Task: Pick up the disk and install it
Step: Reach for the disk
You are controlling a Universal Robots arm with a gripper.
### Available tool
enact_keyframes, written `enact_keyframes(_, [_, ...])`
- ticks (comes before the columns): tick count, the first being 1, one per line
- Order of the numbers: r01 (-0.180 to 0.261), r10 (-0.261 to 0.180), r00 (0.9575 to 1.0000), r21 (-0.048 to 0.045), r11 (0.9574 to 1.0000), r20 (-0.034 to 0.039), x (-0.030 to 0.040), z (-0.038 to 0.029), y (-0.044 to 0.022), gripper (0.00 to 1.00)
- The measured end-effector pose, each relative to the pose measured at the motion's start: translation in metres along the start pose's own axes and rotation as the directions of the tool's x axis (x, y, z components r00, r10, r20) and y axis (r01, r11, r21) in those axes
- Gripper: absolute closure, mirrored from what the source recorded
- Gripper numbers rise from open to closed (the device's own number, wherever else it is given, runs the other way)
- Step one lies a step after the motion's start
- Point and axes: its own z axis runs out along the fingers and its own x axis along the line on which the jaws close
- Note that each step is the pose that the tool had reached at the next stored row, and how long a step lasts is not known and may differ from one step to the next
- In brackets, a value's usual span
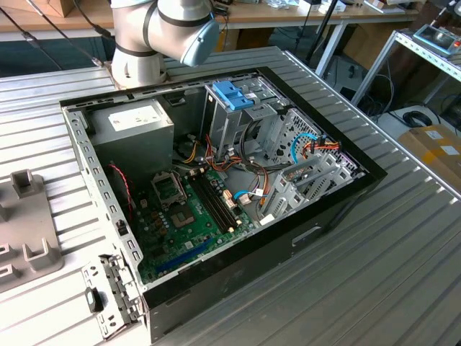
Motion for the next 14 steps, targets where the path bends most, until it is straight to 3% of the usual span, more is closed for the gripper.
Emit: enact_keyframes(14, [0.0, 0.0, 1.0, 0.0, 1.0, 0.0, 0.0047, 0.0002, -0.0004, 0.9])
